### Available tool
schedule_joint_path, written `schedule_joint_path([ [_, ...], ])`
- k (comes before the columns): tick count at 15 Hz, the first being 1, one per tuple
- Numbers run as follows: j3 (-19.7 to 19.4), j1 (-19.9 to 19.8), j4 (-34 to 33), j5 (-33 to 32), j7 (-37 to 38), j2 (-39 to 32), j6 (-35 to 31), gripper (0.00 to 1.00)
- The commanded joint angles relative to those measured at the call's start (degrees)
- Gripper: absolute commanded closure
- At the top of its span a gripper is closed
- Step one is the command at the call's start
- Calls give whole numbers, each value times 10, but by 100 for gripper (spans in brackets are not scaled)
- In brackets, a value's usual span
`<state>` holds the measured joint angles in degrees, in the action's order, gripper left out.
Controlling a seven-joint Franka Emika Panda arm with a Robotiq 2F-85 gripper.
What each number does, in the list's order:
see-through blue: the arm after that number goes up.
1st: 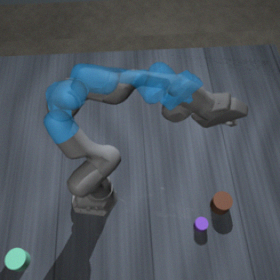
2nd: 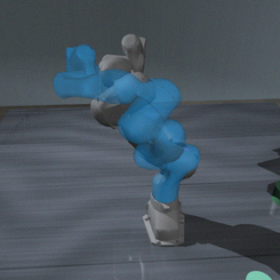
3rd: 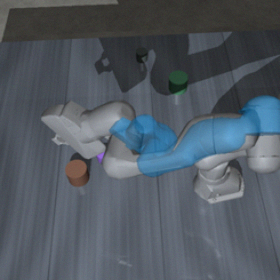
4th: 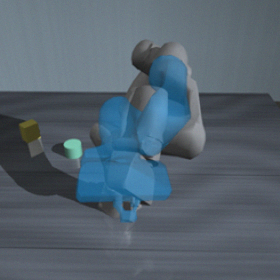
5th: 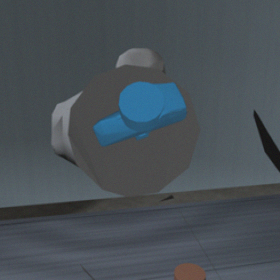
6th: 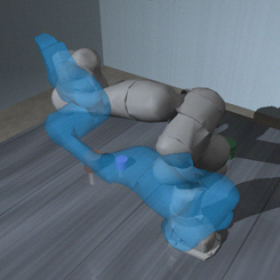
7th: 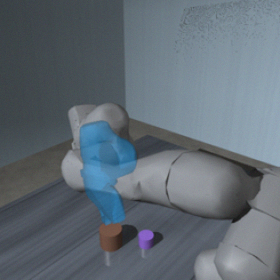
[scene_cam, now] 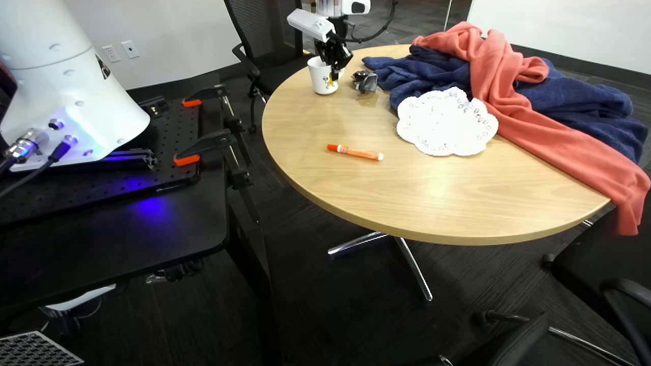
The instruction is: Move the white mug to the left
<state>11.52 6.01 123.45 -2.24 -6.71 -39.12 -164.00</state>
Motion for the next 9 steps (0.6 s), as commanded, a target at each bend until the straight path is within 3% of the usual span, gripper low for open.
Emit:
schedule_joint_path([
  [1, -12, 11, -6, -13, -4, 2, -14, 68],
  [9, -4, 6, 27, -14, 0, 45, -35, 8],
])
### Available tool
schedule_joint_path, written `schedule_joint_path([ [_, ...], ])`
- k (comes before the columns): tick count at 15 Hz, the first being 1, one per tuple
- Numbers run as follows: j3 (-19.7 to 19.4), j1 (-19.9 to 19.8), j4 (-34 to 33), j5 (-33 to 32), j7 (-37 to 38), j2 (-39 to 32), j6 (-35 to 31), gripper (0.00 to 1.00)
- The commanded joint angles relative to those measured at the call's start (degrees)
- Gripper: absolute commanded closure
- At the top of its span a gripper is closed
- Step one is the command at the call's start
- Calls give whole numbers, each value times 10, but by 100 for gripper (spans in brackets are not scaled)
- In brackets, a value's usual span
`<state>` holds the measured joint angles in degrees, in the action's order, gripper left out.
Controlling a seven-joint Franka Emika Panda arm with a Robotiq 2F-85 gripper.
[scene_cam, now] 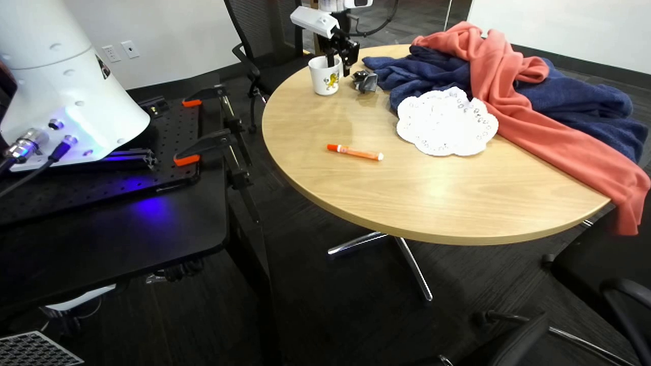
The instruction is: Move the white mug to the left
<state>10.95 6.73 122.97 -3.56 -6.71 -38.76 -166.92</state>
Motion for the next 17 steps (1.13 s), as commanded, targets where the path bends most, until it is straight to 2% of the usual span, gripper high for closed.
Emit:
schedule_joint_path([
  [1, 0, 0, 38, -1, 2, 52, -2, 2],
  [10, 19, -25, 107, 20, -9, 171, 28, 0],
  [14, 16, -26, 114, 25, -12, 191, 55, 0],
  [15, 4, -13, 98, 13, -3, 165, 31, 0],
  [17, 3, -13, 101, 14, -4, 171, 40, 0],
])
